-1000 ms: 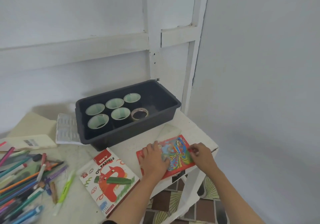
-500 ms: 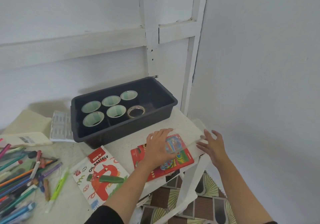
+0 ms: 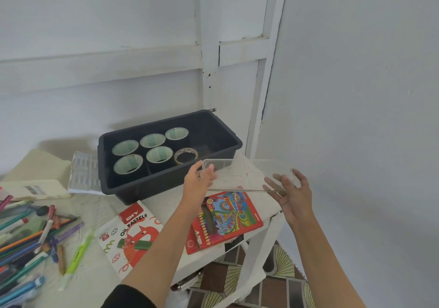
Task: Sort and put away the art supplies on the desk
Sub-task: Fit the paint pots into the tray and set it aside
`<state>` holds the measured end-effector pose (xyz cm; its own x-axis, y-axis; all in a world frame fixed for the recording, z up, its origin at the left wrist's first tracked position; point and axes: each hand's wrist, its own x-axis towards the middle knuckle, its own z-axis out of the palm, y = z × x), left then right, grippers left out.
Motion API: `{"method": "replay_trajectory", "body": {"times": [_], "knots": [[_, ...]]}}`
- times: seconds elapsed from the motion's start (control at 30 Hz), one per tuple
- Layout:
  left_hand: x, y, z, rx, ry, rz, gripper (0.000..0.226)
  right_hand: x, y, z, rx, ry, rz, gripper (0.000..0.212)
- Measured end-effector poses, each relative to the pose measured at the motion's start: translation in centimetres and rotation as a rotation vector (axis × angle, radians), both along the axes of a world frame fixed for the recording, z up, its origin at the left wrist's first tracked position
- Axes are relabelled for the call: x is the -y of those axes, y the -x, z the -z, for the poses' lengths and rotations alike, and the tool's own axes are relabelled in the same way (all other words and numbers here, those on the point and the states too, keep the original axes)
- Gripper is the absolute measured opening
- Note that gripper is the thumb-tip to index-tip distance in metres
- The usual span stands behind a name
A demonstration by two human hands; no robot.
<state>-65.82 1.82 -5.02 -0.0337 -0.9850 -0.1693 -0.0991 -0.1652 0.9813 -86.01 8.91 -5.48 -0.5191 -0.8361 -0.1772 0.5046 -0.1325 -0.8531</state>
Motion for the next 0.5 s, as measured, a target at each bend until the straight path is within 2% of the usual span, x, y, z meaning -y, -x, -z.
{"method": "replay_trajectory", "body": {"times": [0.1, 0.2, 0.37, 0.5], "knots": [[-0.3, -1.4, -0.2, -0.187, 0.000, -0.132, 0.031, 0.1, -1.7, -0.8, -0.096, 0.022, 0.016, 0.037], [-0.4, -4.1, -0.8, -0.332, -0.012, -0.234, 0.025, 0.4, -3.7, -1.3, -0.232, -0.022, 0.087, 0.027], [-1.2, -10.2, -1.9, -0.222, 0.146, -0.320, 0.026, 0.7, -8.3, -1.7, -0.505, -0.095, 0.109, 0.015], [-3.4, -16.4, -2.6, -0.180, 0.196, -0.410, 0.022, -0.3, -14.1, -1.8, -0.563, -0.139, 0.036, 0.018]]}}
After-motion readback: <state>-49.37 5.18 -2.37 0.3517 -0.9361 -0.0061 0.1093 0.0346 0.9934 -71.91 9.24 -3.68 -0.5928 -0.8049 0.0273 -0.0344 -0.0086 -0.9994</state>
